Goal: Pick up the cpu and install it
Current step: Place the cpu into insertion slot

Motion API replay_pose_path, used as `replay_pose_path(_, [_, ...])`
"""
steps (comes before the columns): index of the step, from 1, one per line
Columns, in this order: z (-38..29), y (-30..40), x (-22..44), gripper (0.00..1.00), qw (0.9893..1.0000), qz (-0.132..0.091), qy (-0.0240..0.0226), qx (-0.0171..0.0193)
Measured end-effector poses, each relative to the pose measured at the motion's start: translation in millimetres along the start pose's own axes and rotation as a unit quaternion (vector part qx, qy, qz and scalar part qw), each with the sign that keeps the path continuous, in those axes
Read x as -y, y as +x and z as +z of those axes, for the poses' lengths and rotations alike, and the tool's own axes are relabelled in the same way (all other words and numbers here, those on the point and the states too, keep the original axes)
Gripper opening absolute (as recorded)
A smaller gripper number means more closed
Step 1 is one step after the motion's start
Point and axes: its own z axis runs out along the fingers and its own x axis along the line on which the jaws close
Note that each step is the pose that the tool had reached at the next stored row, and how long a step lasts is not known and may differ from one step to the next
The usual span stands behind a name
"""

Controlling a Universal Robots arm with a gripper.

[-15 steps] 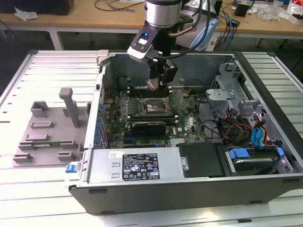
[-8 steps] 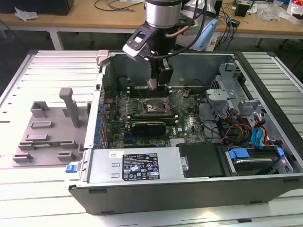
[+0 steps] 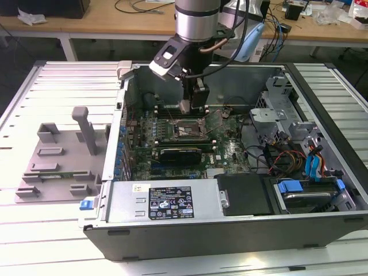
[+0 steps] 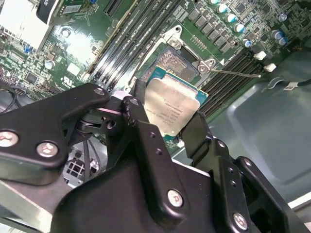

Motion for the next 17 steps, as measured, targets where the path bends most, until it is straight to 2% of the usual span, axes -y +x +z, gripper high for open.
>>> replay_pose_path(3, [1.9,0.0,0.1,0.54,0.9998,0.020,0.0001,0.0005])
replay_pose_path(4, [4.6,0.0,0.1,0.54,0.9994,0.036,0.0002,0.0009])
replay_pose_path(5, [7.4,0.1,0.2,0.54,0.9991,0.042,0.0003,0.0011])
replay_pose_path(6, [10.6,0.1,0.3,0.54,0.9990,0.044,0.0003,0.0011])
replay_pose_path(10, [14.8,0.1,0.3,0.54,0.9990,0.045,0.0004,0.0012])
replay_pose_path(17, [26.0,-0.4,-2.7,0.54,0.9990,0.045,0.0003,0.0012])
